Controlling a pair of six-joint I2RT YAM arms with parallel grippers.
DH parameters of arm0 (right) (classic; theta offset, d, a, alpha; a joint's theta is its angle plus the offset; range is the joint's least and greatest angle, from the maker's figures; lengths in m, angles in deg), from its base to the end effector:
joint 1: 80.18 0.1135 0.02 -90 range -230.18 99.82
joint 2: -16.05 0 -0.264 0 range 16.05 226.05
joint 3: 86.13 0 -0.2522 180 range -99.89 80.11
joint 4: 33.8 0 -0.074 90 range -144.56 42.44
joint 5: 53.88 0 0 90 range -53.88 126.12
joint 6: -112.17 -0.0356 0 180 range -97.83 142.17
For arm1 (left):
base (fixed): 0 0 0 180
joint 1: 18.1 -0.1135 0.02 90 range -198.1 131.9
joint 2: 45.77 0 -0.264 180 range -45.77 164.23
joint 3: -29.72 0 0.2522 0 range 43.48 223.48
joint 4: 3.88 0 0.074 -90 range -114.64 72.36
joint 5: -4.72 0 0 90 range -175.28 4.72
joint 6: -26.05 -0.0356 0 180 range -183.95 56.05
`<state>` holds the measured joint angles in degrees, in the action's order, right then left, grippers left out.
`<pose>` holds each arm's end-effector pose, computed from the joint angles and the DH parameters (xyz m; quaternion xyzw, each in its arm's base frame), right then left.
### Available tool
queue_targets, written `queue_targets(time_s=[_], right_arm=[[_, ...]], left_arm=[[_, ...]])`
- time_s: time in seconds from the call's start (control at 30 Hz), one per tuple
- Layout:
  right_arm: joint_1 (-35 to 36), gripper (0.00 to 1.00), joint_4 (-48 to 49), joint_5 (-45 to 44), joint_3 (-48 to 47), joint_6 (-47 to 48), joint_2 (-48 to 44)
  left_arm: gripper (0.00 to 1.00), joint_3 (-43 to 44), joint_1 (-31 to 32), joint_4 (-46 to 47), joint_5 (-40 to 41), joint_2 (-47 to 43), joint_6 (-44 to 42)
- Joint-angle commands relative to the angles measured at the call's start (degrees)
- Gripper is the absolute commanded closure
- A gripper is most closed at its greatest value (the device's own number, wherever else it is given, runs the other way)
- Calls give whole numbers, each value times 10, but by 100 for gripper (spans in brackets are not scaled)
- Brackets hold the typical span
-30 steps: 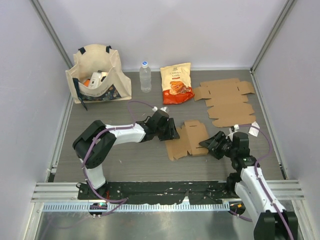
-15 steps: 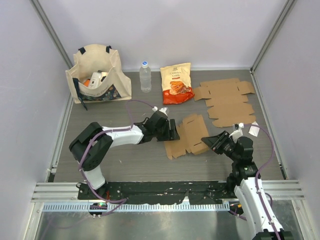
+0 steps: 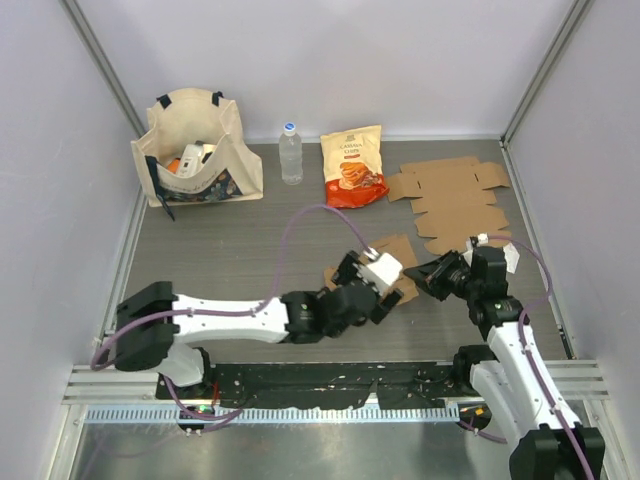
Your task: Fold the paper box
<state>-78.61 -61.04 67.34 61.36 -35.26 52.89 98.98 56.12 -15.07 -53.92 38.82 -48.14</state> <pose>0.1486 0.0225 0.1981 0.2777 0.8042 0.4359 0.2935 0.1080 -0.3142 0.2630 0.2754 0.7841 -0.1958 0.5206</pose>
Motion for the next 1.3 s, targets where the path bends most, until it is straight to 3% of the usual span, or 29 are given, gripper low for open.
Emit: queue_targets(time_s=[0.0,0.33,0.47,0.5,0.63,0.67,0.7,0.73,0.77,0.8,0.83,0.87,0.93,0.97,1.0,1.1,1.17,1.2,1.27], right_arm=[[3,99,-140,-60,-100,-51,38],[7,99,-284,-100,-170,-136,61],[10,99,-288,-87,-171,-157,68],[11,99,-287,-84,-170,-163,69],[15,99,-291,-80,-182,-161,75],[14,94,-292,-82,-188,-157,77],[14,90,-274,-82,-190,-144,79],[14,84,-264,-82,-193,-128,81],[14,67,-248,-81,-193,-111,82],[14,58,-174,-56,-191,-85,83],[13,47,-138,-39,-202,0,89],[13,35,-110,-21,-215,46,108],[15,28,-103,26,-258,186,131],[16,25,-125,31,-276,226,151],[16,25,-137,33,-292,260,158],[14,23,-153,-6,-351,335,159],[15,20,-124,-13,-384,355,150],[15,19,-111,-8,-393,363,148],[15,18,-76,17,-420,376,155]], left_arm=[[10,55,67,54,174,88,-201],[9,121,117,252,260,218,-410],[16,130,118,352,298,261,-499],[26,138,119,359,298,268,-511],[52,144,119,418,311,296,-568],[61,141,119,429,315,296,-575],[83,137,119,440,317,295,-577],[92,134,119,443,325,288,-578],[100,131,119,450,331,283,-577],[100,124,119,454,335,276,-577],[100,123,119,450,347,258,-573],[100,120,117,441,359,247,-549],[100,116,116,354,370,205,-489],[100,123,108,289,358,145,-361],[100,130,99,107,334,111,-283],[100,139,17,-145,143,-27,-31],[100,113,-65,-186,40,-95,15],[100,108,-90,-220,-55,-148,45],[100,98,-164,-260,-140,-189,57]])
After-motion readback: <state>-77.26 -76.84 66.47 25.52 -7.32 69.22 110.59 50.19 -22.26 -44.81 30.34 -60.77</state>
